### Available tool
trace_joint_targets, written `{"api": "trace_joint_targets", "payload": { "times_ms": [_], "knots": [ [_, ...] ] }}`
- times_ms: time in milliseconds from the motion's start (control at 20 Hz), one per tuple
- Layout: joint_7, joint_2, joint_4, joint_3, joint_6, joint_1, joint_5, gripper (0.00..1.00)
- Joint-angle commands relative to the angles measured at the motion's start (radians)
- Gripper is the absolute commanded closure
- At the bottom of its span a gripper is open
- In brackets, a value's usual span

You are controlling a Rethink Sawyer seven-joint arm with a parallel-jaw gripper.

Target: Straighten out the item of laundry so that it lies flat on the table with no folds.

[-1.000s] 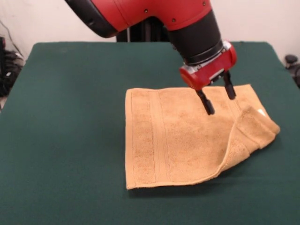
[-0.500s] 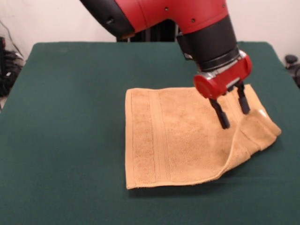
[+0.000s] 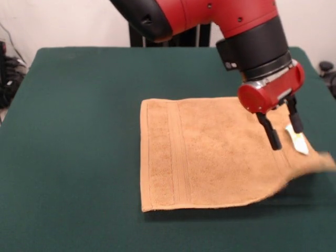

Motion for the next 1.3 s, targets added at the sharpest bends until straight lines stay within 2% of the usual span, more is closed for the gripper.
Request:
{"api": "trace_joint_targets", "payload": {
  "times_ms": [50, 150, 300, 400, 500, 650, 800, 1000, 1300],
  "knots": [
    [0.126, -0.023, -0.014, -0.095, -0.027, 0.073, -0.012, 0.00],
    [0.124, -0.049, 0.009, -0.086, 0.012, 0.063, 0.021, 0.00],
    [0.120, -0.031, 0.078, -0.043, 0.118, 0.000, 0.123, 0.00],
    [0.121, -0.069, 0.104, -0.043, 0.176, -0.013, 0.176, 0.00],
    [0.104, -0.065, 0.128, -0.034, 0.232, -0.039, 0.229, 0.00],
    [0.076, -0.048, 0.155, -0.040, 0.247, -0.067, 0.260, 0.00],
    [0.065, -0.072, 0.174, -0.054, 0.257, -0.068, 0.266, 0.00],
    [0.074, -0.171, 0.207, -0.095, 0.307, -0.047, 0.256, 0.00],
    [0.007, -0.377, 0.212, -0.121, 0.546, -0.026, 0.279, 0.00]
  ]
}}
